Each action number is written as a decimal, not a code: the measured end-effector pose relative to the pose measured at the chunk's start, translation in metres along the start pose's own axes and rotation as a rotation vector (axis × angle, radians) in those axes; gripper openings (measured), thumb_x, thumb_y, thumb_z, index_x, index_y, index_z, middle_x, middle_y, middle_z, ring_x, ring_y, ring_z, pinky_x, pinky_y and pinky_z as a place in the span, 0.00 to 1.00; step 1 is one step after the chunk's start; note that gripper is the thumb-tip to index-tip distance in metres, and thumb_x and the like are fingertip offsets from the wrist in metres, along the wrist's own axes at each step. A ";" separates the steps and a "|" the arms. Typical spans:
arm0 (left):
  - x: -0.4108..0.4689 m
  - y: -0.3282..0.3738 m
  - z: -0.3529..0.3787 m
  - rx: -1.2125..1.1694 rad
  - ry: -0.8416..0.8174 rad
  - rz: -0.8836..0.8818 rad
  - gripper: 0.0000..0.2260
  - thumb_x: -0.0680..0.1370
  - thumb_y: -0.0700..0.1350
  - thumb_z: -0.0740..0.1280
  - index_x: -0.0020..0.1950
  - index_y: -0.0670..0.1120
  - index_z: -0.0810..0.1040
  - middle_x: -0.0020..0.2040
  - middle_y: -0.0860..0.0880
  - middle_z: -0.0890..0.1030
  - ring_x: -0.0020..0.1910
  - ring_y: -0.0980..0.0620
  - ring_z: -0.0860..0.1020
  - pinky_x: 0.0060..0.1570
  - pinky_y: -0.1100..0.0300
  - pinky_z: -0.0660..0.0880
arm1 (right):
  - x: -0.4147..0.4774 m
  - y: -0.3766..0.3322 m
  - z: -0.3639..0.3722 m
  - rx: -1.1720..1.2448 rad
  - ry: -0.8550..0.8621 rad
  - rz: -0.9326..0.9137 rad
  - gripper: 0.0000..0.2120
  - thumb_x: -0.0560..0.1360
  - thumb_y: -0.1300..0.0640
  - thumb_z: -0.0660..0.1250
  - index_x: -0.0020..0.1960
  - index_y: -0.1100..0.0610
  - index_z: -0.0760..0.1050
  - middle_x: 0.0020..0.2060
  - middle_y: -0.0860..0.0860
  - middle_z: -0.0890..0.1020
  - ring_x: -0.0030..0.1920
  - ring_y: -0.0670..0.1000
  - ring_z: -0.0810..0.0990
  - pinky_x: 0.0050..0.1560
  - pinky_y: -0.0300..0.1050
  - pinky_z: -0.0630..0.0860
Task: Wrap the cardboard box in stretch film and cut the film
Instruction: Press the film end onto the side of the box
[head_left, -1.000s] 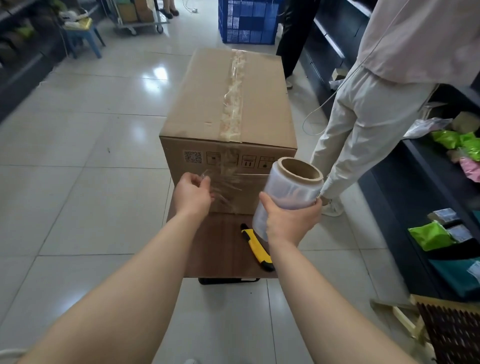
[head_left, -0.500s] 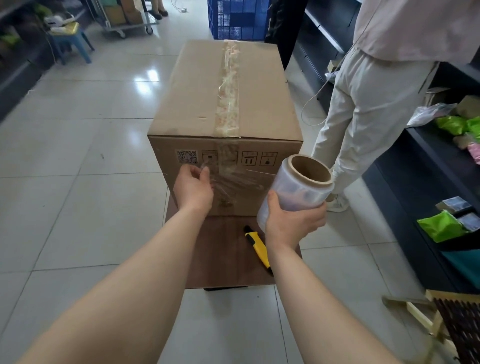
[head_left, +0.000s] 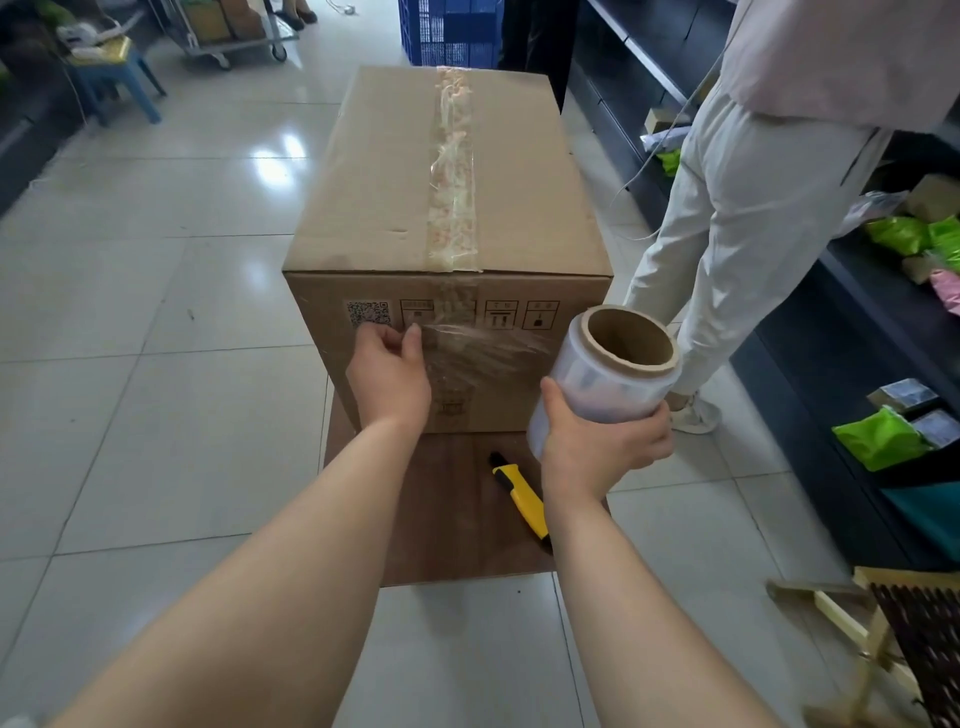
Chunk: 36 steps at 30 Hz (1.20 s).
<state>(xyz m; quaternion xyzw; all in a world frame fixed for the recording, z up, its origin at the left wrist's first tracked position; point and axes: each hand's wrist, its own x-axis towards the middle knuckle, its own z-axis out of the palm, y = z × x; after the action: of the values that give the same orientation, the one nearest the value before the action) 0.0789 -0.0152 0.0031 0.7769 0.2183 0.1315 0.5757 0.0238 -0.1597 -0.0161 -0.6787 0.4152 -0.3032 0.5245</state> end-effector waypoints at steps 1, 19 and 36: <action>0.000 -0.001 0.000 0.001 0.004 -0.005 0.11 0.76 0.53 0.65 0.38 0.54 0.66 0.39 0.50 0.78 0.42 0.43 0.82 0.47 0.45 0.79 | -0.001 0.000 0.001 -0.004 0.009 0.000 0.53 0.55 0.49 0.84 0.71 0.58 0.59 0.68 0.55 0.62 0.68 0.54 0.63 0.65 0.47 0.70; -0.003 0.006 0.005 -0.015 -0.403 0.055 0.06 0.78 0.45 0.66 0.45 0.47 0.84 0.44 0.49 0.86 0.48 0.53 0.83 0.50 0.65 0.76 | -0.001 0.006 0.009 -0.031 -0.014 -0.001 0.57 0.54 0.47 0.83 0.73 0.55 0.55 0.68 0.55 0.60 0.67 0.54 0.62 0.65 0.50 0.72; 0.001 0.011 0.010 -0.008 -0.310 0.014 0.12 0.77 0.55 0.66 0.37 0.52 0.81 0.38 0.53 0.84 0.41 0.59 0.81 0.40 0.70 0.71 | 0.032 0.006 -0.010 0.109 -0.151 -0.104 0.50 0.55 0.46 0.81 0.71 0.52 0.61 0.64 0.49 0.70 0.65 0.48 0.71 0.66 0.47 0.73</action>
<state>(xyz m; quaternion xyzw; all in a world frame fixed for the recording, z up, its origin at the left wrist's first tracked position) 0.0862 -0.0258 0.0100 0.7871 0.1211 0.0149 0.6046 0.0288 -0.1930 -0.0197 -0.6906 0.3218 -0.3001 0.5740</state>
